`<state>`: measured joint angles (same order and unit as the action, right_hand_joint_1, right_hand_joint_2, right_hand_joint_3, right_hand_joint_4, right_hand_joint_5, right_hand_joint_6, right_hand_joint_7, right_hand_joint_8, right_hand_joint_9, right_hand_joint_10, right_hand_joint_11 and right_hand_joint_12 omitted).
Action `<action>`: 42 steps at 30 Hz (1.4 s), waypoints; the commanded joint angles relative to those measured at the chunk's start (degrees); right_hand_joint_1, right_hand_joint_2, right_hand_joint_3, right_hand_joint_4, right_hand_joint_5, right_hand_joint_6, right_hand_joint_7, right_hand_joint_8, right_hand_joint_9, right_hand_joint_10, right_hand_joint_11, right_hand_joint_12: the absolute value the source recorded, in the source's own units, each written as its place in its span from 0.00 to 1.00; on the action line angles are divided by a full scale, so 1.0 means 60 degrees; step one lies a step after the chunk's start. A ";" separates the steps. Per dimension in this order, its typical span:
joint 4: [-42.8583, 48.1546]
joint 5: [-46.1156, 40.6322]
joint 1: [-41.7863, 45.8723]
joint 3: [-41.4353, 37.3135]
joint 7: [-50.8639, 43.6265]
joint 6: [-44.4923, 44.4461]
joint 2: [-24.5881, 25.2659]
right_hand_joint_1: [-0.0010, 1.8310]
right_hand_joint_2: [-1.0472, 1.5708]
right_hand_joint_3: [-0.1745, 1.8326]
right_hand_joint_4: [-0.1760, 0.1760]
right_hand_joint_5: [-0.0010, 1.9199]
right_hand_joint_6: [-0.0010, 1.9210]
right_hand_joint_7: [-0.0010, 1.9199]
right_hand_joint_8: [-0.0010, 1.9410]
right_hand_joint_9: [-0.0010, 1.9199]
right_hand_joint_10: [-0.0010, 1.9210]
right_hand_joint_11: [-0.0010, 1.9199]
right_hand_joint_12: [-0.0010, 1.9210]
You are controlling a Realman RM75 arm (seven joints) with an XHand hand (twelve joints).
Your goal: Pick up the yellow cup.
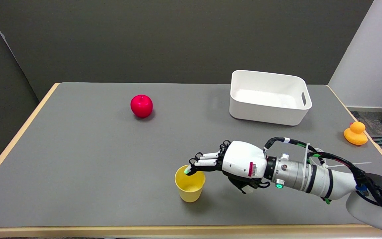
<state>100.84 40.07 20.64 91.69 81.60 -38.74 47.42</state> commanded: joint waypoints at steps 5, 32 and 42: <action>-0.0470 0.0017 -0.0428 0.0294 0.0031 0.0091 -0.0013 0.97 0.54 0.88 0.84 0.16 0.29 0.25 0.29 0.54 1.00 0.66 1.00; -0.0046 -0.0422 -0.0014 -0.0307 0.0045 -0.0208 -0.0201 0.97 0.54 0.88 0.86 0.16 0.30 0.25 0.28 0.54 1.00 0.66 1.00; -0.0132 -0.0429 0.0408 -0.0882 0.0031 -0.0228 -0.0093 0.97 0.54 0.88 0.84 0.16 0.30 0.24 0.28 0.53 1.00 0.66 1.00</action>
<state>99.32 38.31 19.98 90.46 81.81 -39.44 46.89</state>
